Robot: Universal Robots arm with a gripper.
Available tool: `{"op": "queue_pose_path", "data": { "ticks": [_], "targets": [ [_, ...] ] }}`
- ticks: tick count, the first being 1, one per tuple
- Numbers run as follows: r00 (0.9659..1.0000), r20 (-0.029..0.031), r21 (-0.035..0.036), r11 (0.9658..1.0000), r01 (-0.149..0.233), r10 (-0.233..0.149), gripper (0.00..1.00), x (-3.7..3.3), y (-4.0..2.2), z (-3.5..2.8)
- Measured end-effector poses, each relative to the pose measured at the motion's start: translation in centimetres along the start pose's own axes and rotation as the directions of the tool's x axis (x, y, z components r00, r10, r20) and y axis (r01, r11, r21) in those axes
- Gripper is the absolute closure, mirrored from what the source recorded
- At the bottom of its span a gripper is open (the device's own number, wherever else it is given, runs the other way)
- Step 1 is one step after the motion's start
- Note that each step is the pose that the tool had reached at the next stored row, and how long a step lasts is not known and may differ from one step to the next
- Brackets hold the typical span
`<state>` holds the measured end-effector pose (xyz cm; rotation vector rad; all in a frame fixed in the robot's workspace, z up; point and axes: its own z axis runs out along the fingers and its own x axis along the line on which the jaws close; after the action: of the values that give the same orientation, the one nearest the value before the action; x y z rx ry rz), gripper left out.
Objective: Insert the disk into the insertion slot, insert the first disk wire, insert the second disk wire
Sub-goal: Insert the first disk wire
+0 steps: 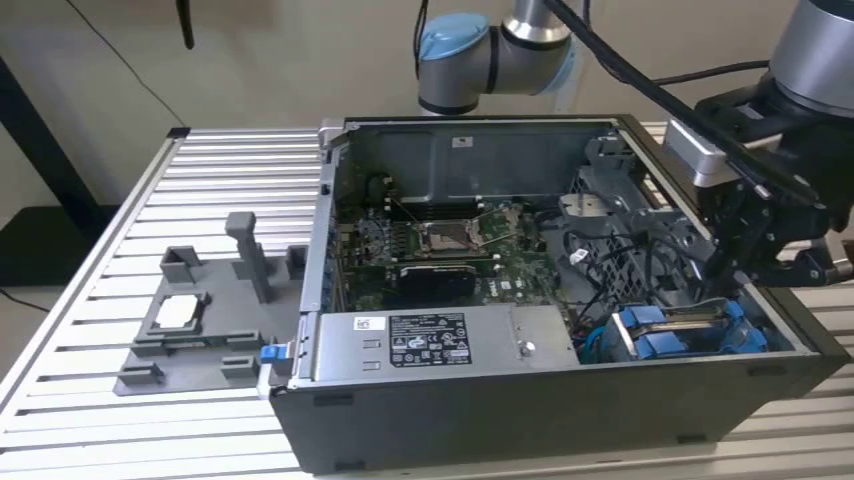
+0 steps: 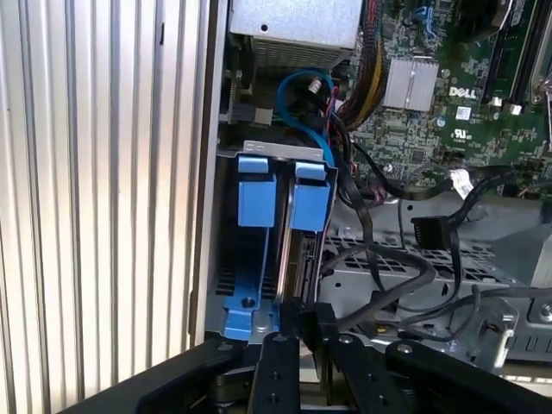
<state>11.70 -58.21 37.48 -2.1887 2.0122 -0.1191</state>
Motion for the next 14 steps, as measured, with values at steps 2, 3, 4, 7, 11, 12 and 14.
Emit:
{"op": "queue_pose_path", "data": {
  "ticks": [2, 3, 4, 7, 11, 12, 14],
  "targets": [
    [0.9998, -0.0026, -0.0015, 0.9998, -0.018, 0.018, 0.80, 0.00, 0.04, 0.24],
    [0.9997, -0.0037, -0.0033, 0.9997, -0.025, 0.025, 0.80, 0.01, 0.05, 0.33],
    [0.9996, -0.0042, -0.0082, 0.9996, -0.028, 0.028, 0.80, 0.01, 0.02, 0.40],
    [0.9994, -0.0054, -0.0242, 0.9991, -0.034, 0.033, 0.80, 0.04, -0.10, 0.59],
    [0.9992, -0.0055, -0.0540, 0.9978, -0.039, 0.038, 0.80, 0.08, -0.50, 0.82],
    [0.9992, -0.0051, -0.0655, 0.9971, -0.039, 0.039, 0.80, 0.10, -0.70, 0.89],
    [0.9992, -0.0044, -0.0839, 0.9957, -0.040, 0.040, 0.80, 0.13, -1.01, 1.01]
  ]
}}
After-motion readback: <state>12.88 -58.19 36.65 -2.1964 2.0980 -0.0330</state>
